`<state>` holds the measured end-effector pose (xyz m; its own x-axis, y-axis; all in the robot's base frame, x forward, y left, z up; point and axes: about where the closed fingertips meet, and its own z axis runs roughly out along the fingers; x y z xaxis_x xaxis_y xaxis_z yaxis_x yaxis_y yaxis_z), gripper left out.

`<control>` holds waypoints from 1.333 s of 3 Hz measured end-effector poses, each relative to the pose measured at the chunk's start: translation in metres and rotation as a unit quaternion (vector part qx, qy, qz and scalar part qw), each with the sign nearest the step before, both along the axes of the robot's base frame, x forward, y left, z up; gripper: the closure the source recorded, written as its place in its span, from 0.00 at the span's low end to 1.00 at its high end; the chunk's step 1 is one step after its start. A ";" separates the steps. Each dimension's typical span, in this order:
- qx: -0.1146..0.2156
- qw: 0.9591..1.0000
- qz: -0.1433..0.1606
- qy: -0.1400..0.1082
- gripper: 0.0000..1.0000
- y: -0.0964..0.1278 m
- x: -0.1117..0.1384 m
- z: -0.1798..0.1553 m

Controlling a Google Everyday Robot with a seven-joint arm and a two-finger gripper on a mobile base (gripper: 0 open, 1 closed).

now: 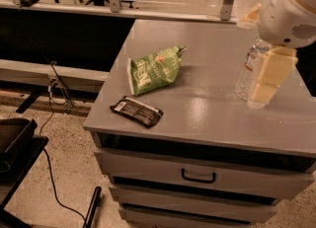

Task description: Pick green jalapeno chip bag

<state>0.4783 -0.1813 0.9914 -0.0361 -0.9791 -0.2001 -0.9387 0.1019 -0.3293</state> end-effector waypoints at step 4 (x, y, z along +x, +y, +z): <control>-0.063 0.988 0.120 -0.072 0.00 0.130 0.157 -0.068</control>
Offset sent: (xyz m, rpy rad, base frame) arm 0.1452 0.1459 -0.0139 -0.0946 -0.1348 0.4248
